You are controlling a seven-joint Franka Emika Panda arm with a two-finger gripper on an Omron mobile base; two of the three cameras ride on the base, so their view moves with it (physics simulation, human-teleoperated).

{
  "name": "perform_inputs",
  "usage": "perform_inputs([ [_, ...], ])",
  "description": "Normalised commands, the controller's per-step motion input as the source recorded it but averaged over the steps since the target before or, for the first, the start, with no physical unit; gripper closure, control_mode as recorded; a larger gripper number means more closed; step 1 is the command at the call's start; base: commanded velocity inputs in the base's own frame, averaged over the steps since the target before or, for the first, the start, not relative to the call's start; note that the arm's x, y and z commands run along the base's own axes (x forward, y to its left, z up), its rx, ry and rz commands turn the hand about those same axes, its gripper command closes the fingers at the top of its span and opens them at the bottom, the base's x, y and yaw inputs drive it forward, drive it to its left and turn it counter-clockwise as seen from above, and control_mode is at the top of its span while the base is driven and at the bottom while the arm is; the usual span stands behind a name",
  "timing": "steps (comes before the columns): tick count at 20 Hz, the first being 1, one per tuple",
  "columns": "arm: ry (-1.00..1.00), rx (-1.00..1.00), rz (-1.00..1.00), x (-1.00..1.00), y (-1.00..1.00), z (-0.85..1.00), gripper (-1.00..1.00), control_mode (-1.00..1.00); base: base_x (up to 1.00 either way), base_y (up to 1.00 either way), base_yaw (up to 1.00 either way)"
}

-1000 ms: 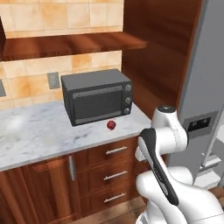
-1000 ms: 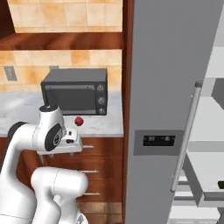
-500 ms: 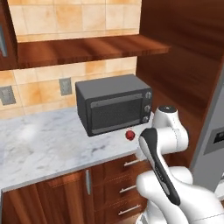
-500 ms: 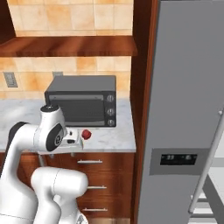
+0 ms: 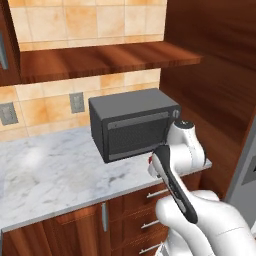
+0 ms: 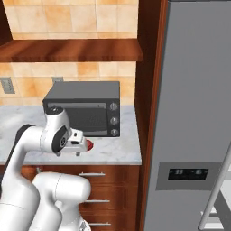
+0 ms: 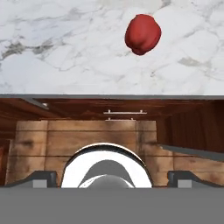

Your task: Place the avocado and bell pepper inside the fridge drawer. Close the drawer after placing the vegetables.

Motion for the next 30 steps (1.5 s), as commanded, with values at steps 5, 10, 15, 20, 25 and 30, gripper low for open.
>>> perform_inputs([
  [5,0.00,0.03,-0.21,0.89,0.06,-0.03,-1.00,-1.00,0.00,0.00,0.00],
  [10,0.00,0.03,-0.18,0.70,0.00,-0.26,-1.00,-1.00,0.00,0.00,0.00],
  [15,0.00,0.00,-0.15,0.50,0.00,-0.29,-1.00,-1.00,0.00,0.00,0.00],
  [20,0.00,0.00,-0.09,0.27,0.00,-0.22,-1.00,-1.00,0.00,0.00,0.00],
  [25,0.01,0.00,-0.02,0.08,-0.09,-0.25,-1.00,-1.00,0.00,0.00,0.00],
  [30,0.00,0.00,0.00,0.08,-0.17,-0.27,-1.00,-1.00,0.00,0.00,0.00],
])
